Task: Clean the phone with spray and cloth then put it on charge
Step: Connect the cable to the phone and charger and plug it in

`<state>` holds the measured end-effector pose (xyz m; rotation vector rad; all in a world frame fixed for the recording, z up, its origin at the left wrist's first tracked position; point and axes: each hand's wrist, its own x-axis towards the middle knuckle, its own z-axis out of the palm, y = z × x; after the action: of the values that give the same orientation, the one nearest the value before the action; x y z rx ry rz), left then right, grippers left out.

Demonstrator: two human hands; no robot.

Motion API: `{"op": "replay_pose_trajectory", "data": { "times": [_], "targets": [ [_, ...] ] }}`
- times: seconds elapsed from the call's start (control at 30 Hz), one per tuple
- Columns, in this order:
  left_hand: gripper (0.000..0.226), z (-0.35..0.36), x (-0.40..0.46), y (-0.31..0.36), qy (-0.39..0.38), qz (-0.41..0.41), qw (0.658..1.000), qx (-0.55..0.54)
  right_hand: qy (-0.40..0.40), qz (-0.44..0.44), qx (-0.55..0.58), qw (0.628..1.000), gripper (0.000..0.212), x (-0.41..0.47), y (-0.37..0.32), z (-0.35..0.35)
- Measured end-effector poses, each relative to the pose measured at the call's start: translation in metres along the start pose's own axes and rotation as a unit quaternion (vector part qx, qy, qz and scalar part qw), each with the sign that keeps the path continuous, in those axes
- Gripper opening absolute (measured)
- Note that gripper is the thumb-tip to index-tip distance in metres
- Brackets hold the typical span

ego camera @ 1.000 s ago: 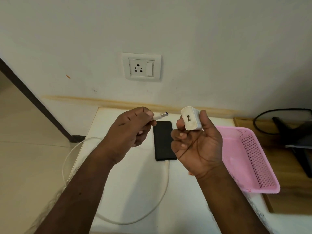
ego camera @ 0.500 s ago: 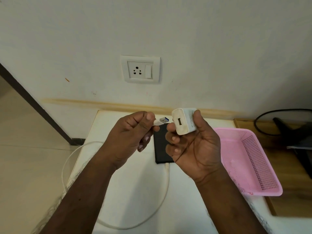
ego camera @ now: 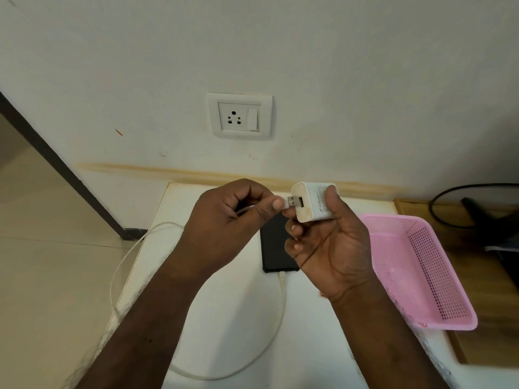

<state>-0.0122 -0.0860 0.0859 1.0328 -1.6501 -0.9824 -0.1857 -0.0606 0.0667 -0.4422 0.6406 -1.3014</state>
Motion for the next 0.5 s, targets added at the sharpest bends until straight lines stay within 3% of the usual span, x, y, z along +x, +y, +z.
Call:
{"op": "replay_pose_trajectory", "data": {
  "times": [0.33, 0.5],
  "targets": [
    [0.013, 0.001, 0.0, -0.01, 0.021, 0.015, 0.996, 0.084, 0.033, -0.042, -0.063, 0.997, 0.043, 0.004, 0.003, -0.005],
    [0.016, 0.0, 0.001, -0.02, 0.011, 0.002, 0.995, 0.097, 0.065, -0.061, -0.148, 0.985, 0.042, 0.004, 0.004, -0.004]
  ]
}}
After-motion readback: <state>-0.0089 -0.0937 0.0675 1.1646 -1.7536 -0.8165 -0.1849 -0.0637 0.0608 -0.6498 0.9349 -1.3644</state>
